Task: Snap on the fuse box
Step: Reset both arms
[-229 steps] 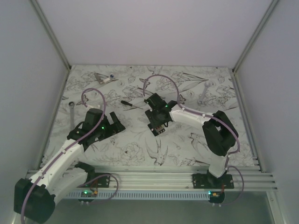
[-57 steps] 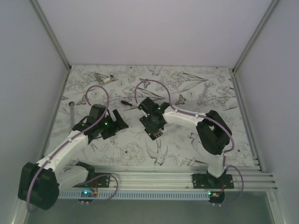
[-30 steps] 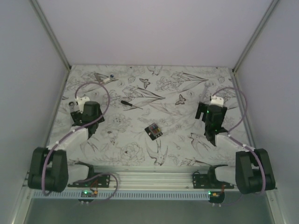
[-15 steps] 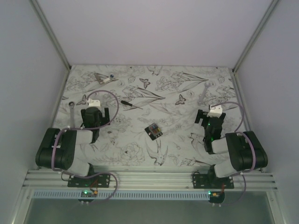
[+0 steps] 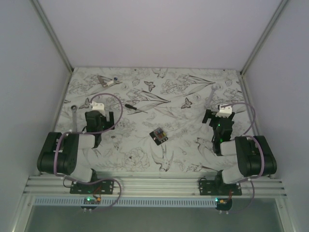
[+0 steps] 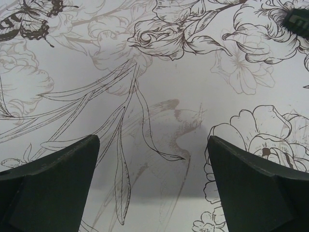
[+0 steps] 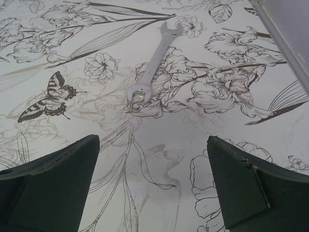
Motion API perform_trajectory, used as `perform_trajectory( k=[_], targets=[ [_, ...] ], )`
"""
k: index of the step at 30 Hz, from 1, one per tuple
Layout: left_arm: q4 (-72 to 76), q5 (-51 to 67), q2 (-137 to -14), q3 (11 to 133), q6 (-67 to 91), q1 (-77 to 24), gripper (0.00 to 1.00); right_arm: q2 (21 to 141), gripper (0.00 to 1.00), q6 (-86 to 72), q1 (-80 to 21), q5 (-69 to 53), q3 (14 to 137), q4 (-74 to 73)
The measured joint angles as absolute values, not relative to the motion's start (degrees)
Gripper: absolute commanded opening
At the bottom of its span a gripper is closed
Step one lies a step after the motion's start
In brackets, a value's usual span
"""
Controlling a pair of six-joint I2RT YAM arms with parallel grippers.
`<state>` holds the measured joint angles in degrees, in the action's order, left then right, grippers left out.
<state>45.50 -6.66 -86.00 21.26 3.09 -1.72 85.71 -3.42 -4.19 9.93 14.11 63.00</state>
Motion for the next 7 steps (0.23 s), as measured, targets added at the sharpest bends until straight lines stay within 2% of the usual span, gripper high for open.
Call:
perform_trajectory(
  k=[7],
  targets=[
    [45.5,-5.8,-86.0,21.3,2.9,-1.7,1.0,85.7,1.0,-3.4,-4.2,9.9,14.1,63.0]
  ],
)
